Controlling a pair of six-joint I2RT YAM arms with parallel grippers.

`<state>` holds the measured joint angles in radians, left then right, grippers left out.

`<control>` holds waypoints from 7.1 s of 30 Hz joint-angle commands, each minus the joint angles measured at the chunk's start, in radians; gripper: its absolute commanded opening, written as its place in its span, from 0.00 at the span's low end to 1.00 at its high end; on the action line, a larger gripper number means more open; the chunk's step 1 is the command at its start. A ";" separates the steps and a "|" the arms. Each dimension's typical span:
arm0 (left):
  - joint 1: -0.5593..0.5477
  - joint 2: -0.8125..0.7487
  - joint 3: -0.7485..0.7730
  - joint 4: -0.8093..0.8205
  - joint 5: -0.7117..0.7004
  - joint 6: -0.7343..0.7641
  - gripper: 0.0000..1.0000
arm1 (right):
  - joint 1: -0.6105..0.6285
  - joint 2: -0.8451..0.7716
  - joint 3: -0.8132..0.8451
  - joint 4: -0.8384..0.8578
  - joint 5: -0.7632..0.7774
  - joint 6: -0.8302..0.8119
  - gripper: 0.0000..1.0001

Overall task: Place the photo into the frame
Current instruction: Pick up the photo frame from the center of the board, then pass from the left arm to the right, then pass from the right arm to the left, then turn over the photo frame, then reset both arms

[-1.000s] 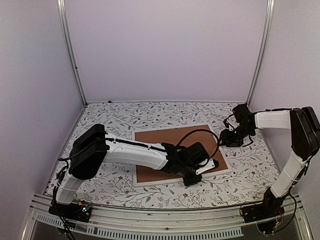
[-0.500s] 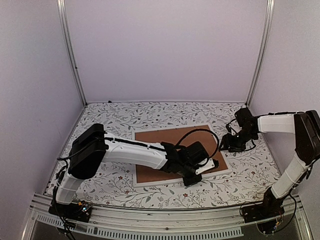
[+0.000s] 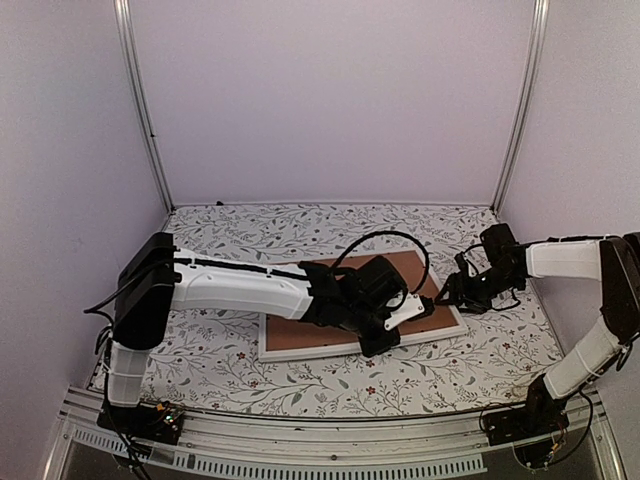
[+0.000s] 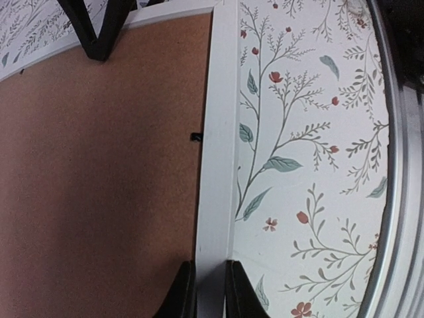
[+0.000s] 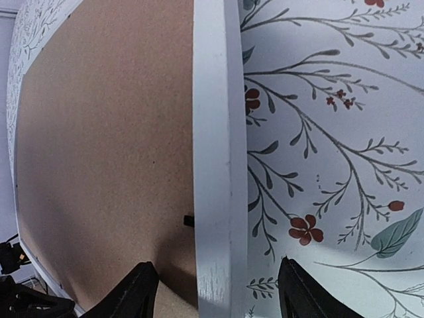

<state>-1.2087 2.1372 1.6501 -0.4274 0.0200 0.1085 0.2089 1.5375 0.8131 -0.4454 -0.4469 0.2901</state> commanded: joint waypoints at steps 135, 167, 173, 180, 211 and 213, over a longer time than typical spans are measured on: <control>0.739 -0.460 -0.469 0.878 0.639 -1.313 0.00 | -0.275 -0.208 0.066 -0.014 -0.388 0.056 0.55; 0.849 -0.131 -0.687 0.947 0.706 -1.138 0.57 | -0.275 -0.178 0.035 0.002 -0.338 0.026 0.55; 0.873 -0.232 -0.614 0.591 0.525 -0.882 0.71 | -0.275 -0.209 0.079 -0.065 -0.177 -0.021 0.57; 0.855 -0.380 -0.487 0.240 0.122 -0.648 0.80 | -0.275 -0.288 0.109 -0.093 -0.043 -0.057 0.65; 0.804 -1.222 -0.888 0.357 -0.326 -0.335 1.00 | -0.164 -0.539 0.157 0.032 0.291 -0.132 0.99; 0.810 -1.231 -0.890 0.333 -0.308 -0.332 1.00 | -0.164 -0.558 0.135 0.052 0.290 -0.132 0.99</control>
<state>-0.4072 0.9241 0.7776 -0.0437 -0.2821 -0.2520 0.0395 1.0195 0.9855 -0.4583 -0.1516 0.1684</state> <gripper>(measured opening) 0.996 0.989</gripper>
